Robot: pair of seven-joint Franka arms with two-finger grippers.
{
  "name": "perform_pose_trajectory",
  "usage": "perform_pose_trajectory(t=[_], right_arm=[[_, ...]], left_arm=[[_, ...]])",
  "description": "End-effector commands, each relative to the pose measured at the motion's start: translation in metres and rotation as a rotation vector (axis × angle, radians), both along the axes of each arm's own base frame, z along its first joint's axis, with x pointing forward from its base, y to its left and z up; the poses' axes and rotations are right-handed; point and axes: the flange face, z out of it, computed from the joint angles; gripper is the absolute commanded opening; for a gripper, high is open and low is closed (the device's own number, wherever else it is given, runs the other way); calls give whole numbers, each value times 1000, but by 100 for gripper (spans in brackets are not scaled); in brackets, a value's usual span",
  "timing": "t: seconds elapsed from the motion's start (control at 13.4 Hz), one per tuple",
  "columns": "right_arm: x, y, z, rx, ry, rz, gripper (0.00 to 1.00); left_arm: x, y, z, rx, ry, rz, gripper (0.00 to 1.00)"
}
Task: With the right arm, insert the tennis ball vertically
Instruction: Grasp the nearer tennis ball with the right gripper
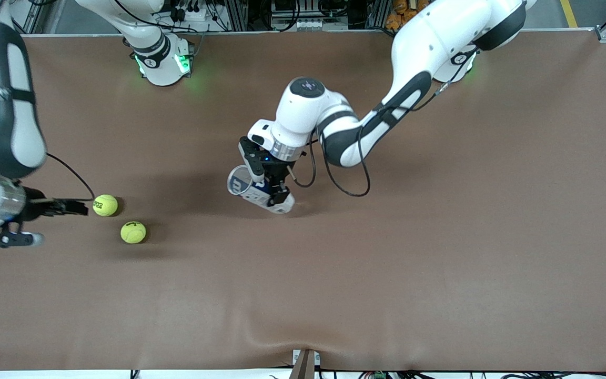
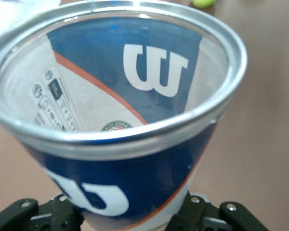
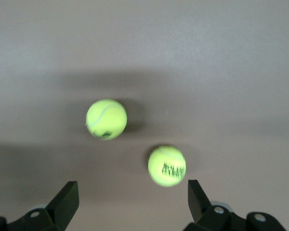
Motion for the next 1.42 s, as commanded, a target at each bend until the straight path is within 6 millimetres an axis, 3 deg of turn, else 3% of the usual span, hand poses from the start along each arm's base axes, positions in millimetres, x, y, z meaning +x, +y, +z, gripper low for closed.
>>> perform_pose_trajectory(t=[0.0,0.07,0.22,0.37,0.45,0.6,0.9,0.97,1.05,1.12,1.27,1.35], right_arm=[[-3,15,-45,6,-6,-20,100],[0,20,-63,2,-17,-16,100],[6,34,-81,-4,-49,2,100],[12,53,-110,-14,-69,-23,100],[12,52,-126,-17,-71,-25,100],[12,67,-137,-17,-65,-4,100],[10,61,-158,-21,-56,-12,100],[9,61,-159,-21,-53,1,73],[9,62,-158,-20,-47,4,34],[10,62,-157,-20,-48,4,25],[14,61,-150,-20,-62,0,20],[18,66,-141,-17,-56,-1,14]], left_arm=[[8,0,-32,-202,-25,2,69],[8,5,-46,-268,-26,-12,69],[10,14,-68,-341,-20,-16,69],[13,19,-74,-340,-14,-6,70],[18,24,-78,-339,-8,8,72],[18,24,-80,-337,-5,9,76],[19,30,-97,-316,7,15,76],[18,30,-100,-314,11,16,75],[18,31,-103,-314,18,21,75],[18,31,-106,-312,22,22,75],[18,32,-105,-314,20,23,75],[19,32,-105,-313,21,24,75]])
